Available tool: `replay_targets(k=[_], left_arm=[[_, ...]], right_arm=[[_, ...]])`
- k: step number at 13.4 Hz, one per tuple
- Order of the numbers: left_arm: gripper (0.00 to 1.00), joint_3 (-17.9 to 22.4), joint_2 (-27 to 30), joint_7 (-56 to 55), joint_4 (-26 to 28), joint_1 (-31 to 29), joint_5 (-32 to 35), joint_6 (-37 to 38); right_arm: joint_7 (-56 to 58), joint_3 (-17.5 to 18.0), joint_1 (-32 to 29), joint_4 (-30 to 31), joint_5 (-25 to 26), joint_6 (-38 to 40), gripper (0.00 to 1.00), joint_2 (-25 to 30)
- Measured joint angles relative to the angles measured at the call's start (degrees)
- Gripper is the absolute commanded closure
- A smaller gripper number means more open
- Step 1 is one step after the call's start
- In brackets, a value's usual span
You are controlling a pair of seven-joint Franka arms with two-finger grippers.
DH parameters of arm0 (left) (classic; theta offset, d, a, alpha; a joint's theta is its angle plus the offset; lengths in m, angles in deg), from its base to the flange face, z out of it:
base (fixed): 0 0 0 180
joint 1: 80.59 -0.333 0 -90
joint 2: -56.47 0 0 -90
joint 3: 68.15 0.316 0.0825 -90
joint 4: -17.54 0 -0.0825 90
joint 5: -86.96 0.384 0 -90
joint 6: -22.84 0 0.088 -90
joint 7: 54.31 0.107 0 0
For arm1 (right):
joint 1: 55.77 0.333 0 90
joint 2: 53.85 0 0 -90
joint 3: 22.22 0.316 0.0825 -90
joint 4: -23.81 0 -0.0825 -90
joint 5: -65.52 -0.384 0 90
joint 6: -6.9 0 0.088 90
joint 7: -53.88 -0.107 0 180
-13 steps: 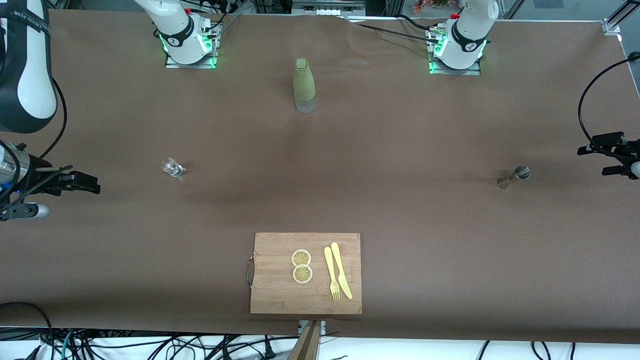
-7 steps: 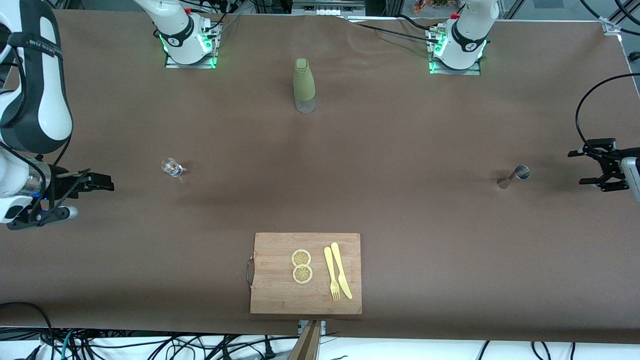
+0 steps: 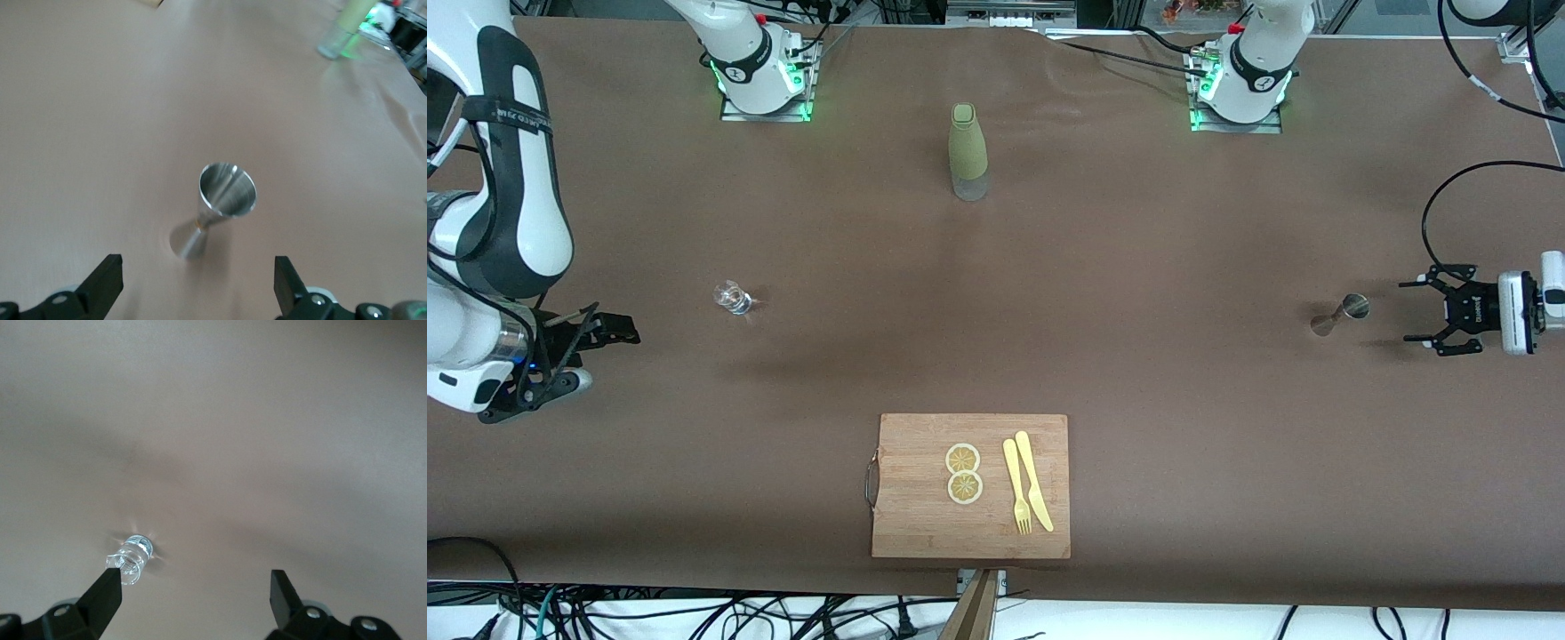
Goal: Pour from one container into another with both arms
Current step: 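Reach the right gripper to the clear glass while the left gripper reaches the jigger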
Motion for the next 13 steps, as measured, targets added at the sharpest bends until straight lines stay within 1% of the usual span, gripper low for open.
replay_targets(k=[3,6,7,9,11,13], left_arm=[[0.00,-0.15,-3.52,10.03,-0.68,0.02,-4.73,2.34],[0.00,-0.15,-6.34,15.89,-1.29,-0.14,-5.69,3.06],[0.00,-0.15,-6.97,17.38,-1.46,-0.26,-5.69,3.16],[0.00,-0.11,-8.61,19.49,-1.86,-0.50,-6.55,3.19],[0.00,0.20,-10.95,21.44,-2.16,-0.62,-8.37,3.59],[0.00,0.39,-13.33,23.27,-2.41,-0.67,-9.99,5.30]], right_arm=[[0.15,-0.01,-0.02,0.00,0.00,-0.25,0.01,-0.03],[2.76,0.09,0.19,1.29,-1.64,-3.27,0.01,-0.23],[5.09,0.11,0.24,2.34,-3.85,-4.07,0.01,-0.23],[11.87,0.05,0.03,5.35,-10.38,-5.49,0.01,-0.07],[21.33,-0.10,-0.67,9.24,-15.58,-8.29,0.01,0.72],[31.58,-0.39,-1.87,12.23,-19.97,-8.88,0.01,1.55]])
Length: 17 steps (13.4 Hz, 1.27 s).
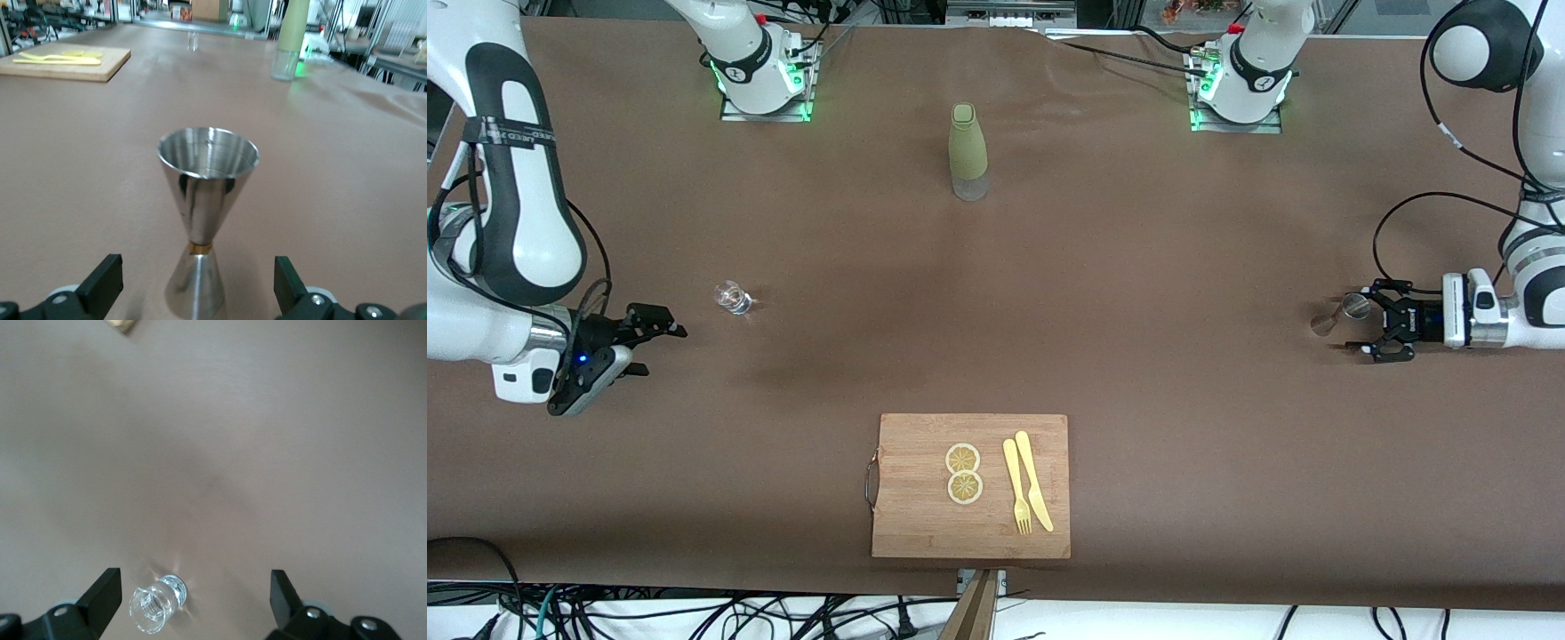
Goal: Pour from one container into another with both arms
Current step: 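Reach the right gripper to the clear glass while the left gripper reaches the jigger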
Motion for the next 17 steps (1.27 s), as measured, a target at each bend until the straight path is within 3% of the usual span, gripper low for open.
replay_targets(k=[3,8,17], left_arm=[[0.00,-0.01,-1.85,2.23,-0.57,0.00,-1.38,1.86],[0.00,-0.01,-1.96,4.97,-3.04,-0.09,-1.43,5.80],[0.13,-0.25,-2.46,8.39,-3.06,-0.27,-1.43,6.17]], right_arm=[[12.66,-0.24,-2.46,3.19,-4.44,-0.05,0.01,1.20],[37.12,-0.39,-7.17,10.20,-17.96,-0.06,0.01,1.60],[59.99,-3.25,-10.59,16.38,-28.24,6.96,0.01,-1.97]])
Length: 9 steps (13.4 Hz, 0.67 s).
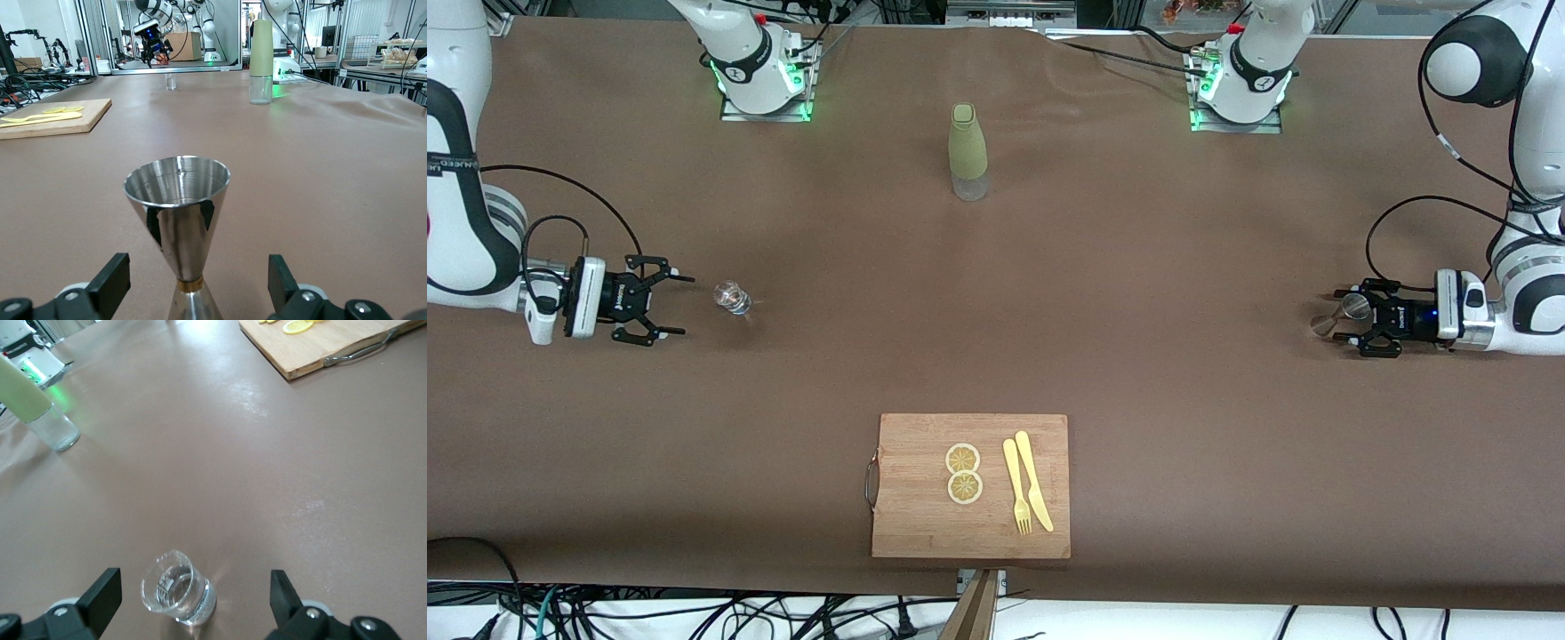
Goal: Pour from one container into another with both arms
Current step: 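Reach the right gripper to the clear glass while the left gripper reaches the jigger, then close the right gripper on the glass while the left gripper grips the jigger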
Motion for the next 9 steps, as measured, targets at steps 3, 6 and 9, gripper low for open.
replay_targets(k=[3,6,9], left_arm=[[0.23,-0.04,-0.49,0.75,0.00,0.00,0.00,0.00],[0.26,-0.11,-1.16,1.21,-0.02,0.00,0.00,0.00],[0.25,0.00,-1.19,1.26,-0.06,-0.01,0.00,0.00]], right_arm=[[5.71,-0.67,-0.87,0.29,-3.03,0.75,0.01,-2.53],[10.17,-0.67,-0.99,0.67,-7.04,1.35,0.01,-5.55],[12.62,-0.67,-1.01,0.67,-9.24,2.37,0.01,-7.48]])
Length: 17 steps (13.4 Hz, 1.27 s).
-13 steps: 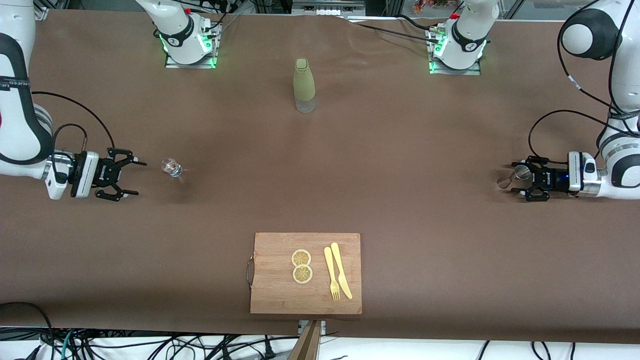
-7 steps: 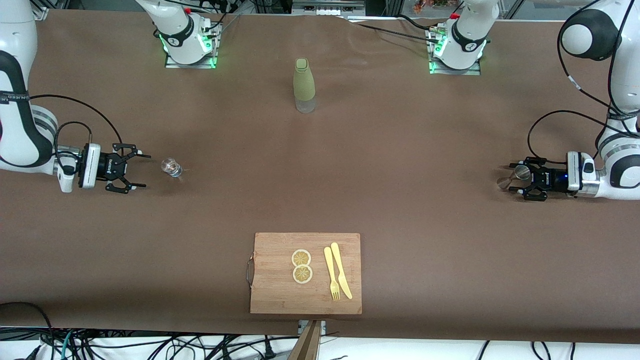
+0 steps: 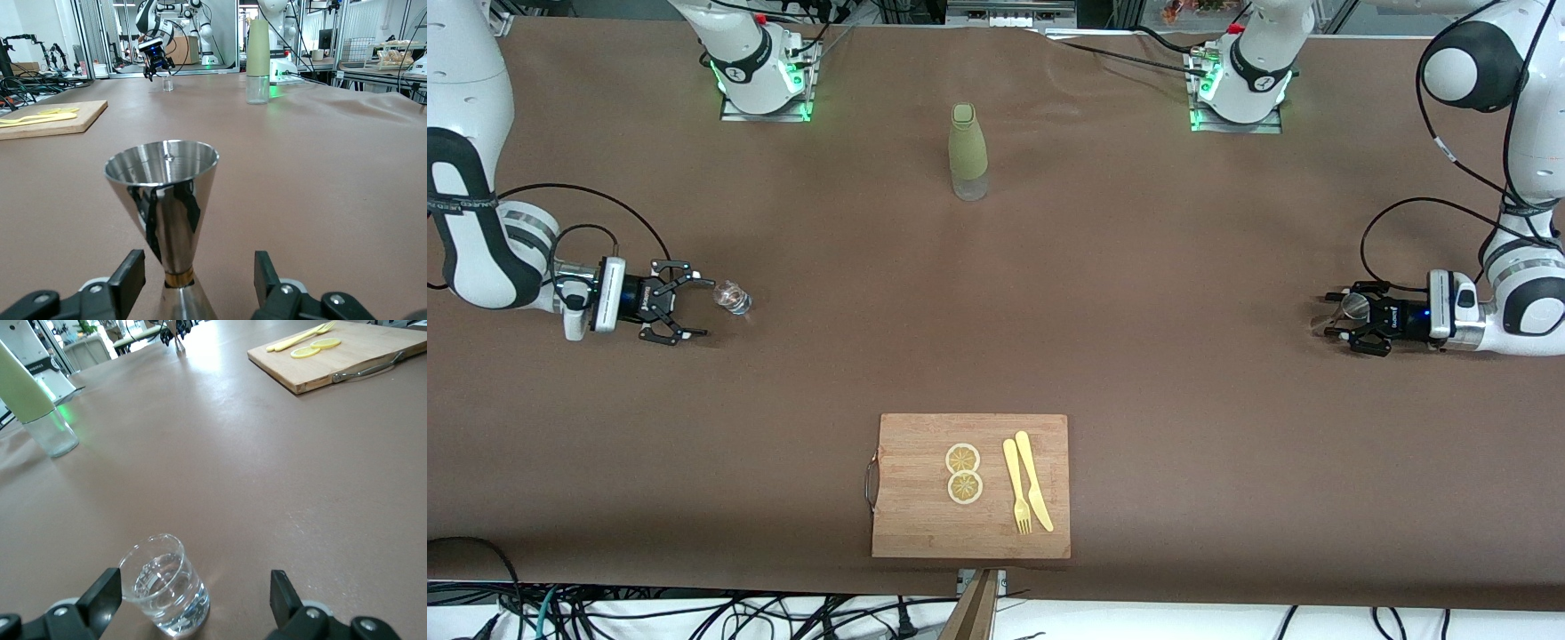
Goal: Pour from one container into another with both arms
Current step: 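Close the right gripper on the glass while the left gripper grips the jigger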
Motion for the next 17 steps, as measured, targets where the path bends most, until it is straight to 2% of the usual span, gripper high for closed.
replay_targets(k=[14,16,17], left_arm=[[0.26,0.47,0.00,0.04,-0.24,-0.22,0.00,1.47],[0.30,0.56,0.00,0.06,-0.27,-0.22,0.00,1.47],[0.38,0.58,0.00,0.06,-0.27,-0.22,0.00,1.47]], right_arm=[[5.59,0.00,-0.17,0.13,-2.32,3.21,0.01,-4.12],[5.68,0.03,-0.15,0.40,-3.64,3.38,0.01,-4.74],[5.91,0.10,-0.12,0.52,-4.28,3.42,0.01,-5.20]])
